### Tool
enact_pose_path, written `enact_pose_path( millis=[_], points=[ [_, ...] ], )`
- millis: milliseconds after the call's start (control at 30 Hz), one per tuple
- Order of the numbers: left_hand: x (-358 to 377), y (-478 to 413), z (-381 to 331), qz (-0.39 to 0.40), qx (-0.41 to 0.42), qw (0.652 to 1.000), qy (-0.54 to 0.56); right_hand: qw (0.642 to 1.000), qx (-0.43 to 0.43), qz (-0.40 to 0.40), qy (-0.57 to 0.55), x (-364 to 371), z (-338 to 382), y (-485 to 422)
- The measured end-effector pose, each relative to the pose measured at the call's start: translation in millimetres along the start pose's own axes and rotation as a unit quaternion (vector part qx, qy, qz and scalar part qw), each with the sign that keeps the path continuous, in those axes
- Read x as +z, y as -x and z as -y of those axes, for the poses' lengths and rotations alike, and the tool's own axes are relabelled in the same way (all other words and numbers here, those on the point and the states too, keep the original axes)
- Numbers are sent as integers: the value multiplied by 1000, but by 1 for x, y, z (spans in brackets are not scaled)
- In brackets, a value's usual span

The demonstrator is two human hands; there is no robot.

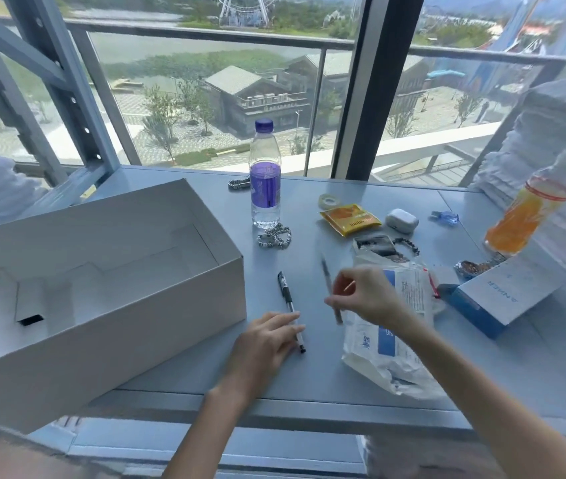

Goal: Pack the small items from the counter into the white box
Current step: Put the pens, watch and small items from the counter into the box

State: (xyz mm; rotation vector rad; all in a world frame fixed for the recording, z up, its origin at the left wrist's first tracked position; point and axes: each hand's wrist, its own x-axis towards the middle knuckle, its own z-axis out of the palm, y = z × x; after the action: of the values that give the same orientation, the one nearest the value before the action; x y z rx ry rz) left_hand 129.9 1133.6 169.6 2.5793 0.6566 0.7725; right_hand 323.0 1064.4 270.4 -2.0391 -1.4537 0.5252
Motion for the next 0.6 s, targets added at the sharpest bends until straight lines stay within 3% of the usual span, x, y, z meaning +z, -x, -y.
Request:
enact_pose_path(
  millis=[133, 300, 467, 600],
  points=[
    [-13, 19, -5, 13, -17, 1000, 22, 997, 24, 70, 37, 38, -4, 12],
    [-37, 40, -6, -19, -19, 1000, 14, 993, 32, 58, 100, 46, 4, 7],
    [-77, 48, -19, -109, 42, 992, -49, 990, 51, 14, 127, 70, 21, -7],
    [-116, 49, -28, -192, 53, 973, -114, 987, 69, 23, 146, 88, 36, -12]
  ],
)
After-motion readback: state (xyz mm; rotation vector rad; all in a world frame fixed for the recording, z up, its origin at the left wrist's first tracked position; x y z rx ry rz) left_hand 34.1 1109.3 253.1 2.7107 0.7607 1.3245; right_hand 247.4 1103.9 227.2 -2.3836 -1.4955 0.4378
